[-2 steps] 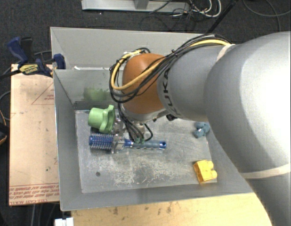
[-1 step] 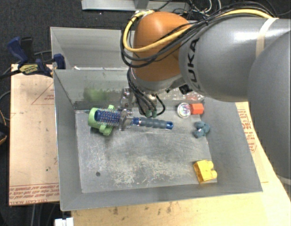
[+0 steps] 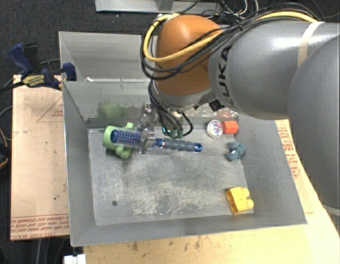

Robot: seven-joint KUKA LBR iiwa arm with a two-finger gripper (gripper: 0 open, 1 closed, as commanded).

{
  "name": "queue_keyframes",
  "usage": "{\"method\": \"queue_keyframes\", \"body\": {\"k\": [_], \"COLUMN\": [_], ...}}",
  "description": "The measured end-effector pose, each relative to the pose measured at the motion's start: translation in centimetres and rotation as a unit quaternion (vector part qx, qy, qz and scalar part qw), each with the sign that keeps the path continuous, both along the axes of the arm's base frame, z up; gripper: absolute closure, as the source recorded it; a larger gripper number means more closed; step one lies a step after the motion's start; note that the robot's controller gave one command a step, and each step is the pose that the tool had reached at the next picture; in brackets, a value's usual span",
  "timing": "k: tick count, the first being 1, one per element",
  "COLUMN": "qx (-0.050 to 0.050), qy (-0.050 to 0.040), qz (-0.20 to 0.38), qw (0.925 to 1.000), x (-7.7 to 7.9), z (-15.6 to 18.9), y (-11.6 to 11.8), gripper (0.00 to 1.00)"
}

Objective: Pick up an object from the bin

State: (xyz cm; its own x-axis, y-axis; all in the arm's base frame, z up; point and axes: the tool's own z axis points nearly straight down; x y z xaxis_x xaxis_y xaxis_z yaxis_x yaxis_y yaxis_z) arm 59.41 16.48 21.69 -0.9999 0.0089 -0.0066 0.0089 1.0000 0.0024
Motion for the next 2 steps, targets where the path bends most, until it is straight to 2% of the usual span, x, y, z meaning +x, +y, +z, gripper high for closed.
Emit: {"method": "queue_keyframes", "body": {"k": [1, 2], "qx": [0.000, -0.001], "qy": [0.0006, 0.0020], "qz": [0.126, 0.158], "qw": [0.9920, 0.9875], "x": [5.9, -1.8], "z": [-14.4, -7.3], "y": [-1.0, -3.6], "gripper": [0.00, 0.00]}}
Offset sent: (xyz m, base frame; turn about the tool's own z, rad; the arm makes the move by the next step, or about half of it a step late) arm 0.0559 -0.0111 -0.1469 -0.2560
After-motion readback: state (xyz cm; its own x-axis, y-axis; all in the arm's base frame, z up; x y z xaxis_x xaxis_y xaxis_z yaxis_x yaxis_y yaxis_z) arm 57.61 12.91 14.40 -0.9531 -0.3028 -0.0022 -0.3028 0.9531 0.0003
